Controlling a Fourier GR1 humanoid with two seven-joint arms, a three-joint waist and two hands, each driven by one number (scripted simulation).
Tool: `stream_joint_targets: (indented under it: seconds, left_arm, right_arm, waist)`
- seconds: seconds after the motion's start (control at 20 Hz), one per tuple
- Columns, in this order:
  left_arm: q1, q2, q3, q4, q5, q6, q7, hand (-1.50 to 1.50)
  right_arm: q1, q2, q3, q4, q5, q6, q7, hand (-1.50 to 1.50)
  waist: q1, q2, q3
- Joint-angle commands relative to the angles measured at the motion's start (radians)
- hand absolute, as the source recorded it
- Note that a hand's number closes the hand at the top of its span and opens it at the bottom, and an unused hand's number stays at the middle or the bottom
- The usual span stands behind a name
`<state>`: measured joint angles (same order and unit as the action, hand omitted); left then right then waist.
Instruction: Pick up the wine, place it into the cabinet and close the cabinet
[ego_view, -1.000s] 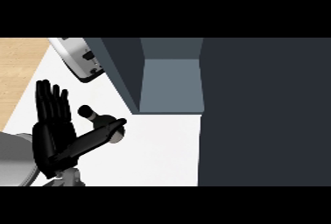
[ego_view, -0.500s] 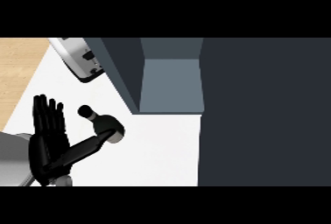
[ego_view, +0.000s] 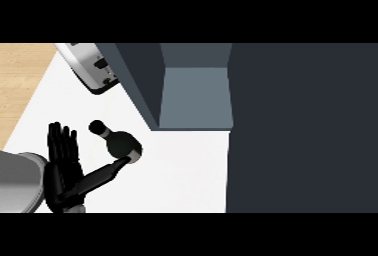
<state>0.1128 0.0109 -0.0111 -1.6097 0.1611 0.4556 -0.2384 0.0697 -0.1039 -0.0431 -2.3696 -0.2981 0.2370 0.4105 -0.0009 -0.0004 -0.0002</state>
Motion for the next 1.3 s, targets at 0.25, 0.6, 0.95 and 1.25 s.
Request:
stream_joint_targets:
  seconds: [0.25,0.6,0.95,1.25]
  left_arm:
    - [-0.095,-0.007,0.080,0.252,0.053,-0.072,-0.145,-1.50]
    - [-0.058,-0.010,0.099,0.319,0.107,-0.157,-0.224,-1.50]
    - [-0.216,-0.004,0.155,0.592,0.112,-0.199,-0.315,-1.50]
    - [-0.219,-0.010,0.126,0.639,0.153,-0.190,-0.364,-1.50]
  right_arm:
    - [-0.112,0.023,0.056,0.011,0.064,-0.066,0.070,-1.50]
    - [0.002,0.010,-0.029,-0.052,-0.031,-0.006,0.053,-1.50]
    - [0.017,0.014,-0.040,0.030,-0.025,0.048,-0.032,-1.50]
    - [0.038,0.015,-0.026,-0.098,-0.032,0.020,0.056,-1.50]
  waist:
    - [0.001,0.001,-0.001]
    - [-0.001,0.000,0.000]
    - [-0.004,0.001,0.000]
    - [-0.003,0.000,0.000]
